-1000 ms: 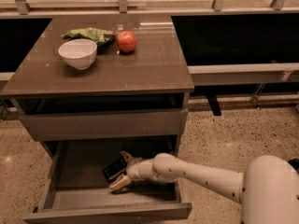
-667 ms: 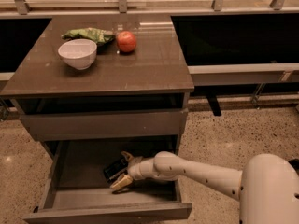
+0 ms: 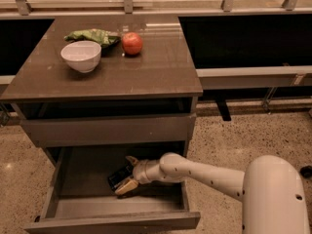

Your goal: Pick rxbar blueberry from middle drawer and place on counter

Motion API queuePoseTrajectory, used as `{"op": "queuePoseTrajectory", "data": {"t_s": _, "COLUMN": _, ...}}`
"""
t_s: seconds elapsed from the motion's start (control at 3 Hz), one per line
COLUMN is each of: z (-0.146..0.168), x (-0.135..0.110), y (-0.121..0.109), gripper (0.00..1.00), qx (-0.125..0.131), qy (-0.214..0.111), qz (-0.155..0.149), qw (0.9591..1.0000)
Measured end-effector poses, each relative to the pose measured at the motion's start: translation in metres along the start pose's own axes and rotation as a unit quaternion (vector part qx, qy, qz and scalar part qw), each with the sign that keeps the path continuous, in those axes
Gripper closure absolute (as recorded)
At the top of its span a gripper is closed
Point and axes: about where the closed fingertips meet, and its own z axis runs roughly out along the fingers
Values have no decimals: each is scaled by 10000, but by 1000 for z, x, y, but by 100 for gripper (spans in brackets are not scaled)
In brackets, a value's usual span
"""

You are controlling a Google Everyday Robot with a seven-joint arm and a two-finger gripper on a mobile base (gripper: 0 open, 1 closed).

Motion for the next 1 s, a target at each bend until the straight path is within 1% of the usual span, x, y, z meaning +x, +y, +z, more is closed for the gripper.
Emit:
{"op": "queuePoseTrajectory", "data": {"t_s": 0.33, "z": 11, "x": -2, "y": -3, "gripper": 13, "qx": -114, "qy": -31, "qz": -9, "qw": 9999}}
{"op": "queuePoseTrajectory", "data": {"t_s": 0.67, "z": 20, "x": -1, "y": -3, "gripper": 29, "qx": -221, "qy": -9, "qz": -16, "qw": 9998}}
{"op": "queuePoseTrajectory", "data": {"t_s": 1.0, "z": 22, "x": 6, "y": 1, "gripper": 60, "qx": -287, "qy": 82, "qz": 24, "qw": 9996}}
